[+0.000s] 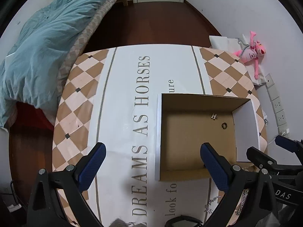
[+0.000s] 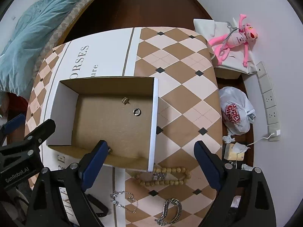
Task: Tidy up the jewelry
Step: 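Grasp the black watch band with the left gripper while the right gripper grasps the thick silver chain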
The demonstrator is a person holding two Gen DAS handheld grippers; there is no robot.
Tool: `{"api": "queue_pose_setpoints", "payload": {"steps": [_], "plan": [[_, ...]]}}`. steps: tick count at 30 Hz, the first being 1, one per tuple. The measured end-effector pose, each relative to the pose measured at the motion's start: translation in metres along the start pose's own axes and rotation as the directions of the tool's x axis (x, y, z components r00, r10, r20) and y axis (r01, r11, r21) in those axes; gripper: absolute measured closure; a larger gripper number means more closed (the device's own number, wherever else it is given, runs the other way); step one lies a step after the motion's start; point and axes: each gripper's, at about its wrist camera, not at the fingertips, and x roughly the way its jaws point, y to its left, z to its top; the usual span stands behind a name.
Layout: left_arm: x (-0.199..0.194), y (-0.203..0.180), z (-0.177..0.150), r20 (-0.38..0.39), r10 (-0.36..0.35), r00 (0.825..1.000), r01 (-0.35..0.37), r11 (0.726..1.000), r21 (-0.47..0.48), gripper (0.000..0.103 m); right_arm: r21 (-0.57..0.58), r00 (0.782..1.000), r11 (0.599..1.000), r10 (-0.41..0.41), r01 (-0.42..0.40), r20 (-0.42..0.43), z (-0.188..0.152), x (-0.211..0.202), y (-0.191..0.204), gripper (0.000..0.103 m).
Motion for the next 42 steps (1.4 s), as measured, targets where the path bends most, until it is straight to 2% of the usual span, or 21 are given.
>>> {"api": "queue_pose_setpoints", "payload": {"steps": [14,23,29,37,42], "plan": [[-0.088,0.002,-0.026,0.16,0.007,0.987,-0.006,1.0,-0.004,0.001,0.027,0.985,1.0,0.002,-0.007,0.17,-0.04,-0.095,0.005,0.009],[-0.112,0.0,-0.058,0.196,0.008,0.981,-0.009,1.0,0.004,0.001,0.041,0.979,0.998,0.045,-0.054,0.199,-0.082,-0.121,0.006,0.009],[-0.085,-0.002,-0.091,0.117,0.028,0.993,-0.028,1.0,0.0,0.001,0.098,0.988,0.994,0.03,-0.045,0.151,-0.112,-0.097,-0.012,0.009],[-0.02,-0.006,-0.132,-0.054,0.013,0.998,-0.015,0.999,-0.036,0.002,0.172,0.999,0.985,-0.019,0.01,0.049,-0.136,-0.042,-0.047,0.008],[0.009,-0.004,-0.149,-0.13,-0.086,0.988,0.073,0.992,-0.102,0.002,0.243,1.0,0.97,0.009,-0.003,-0.024,-0.155,0.001,-0.064,0.009]]}}
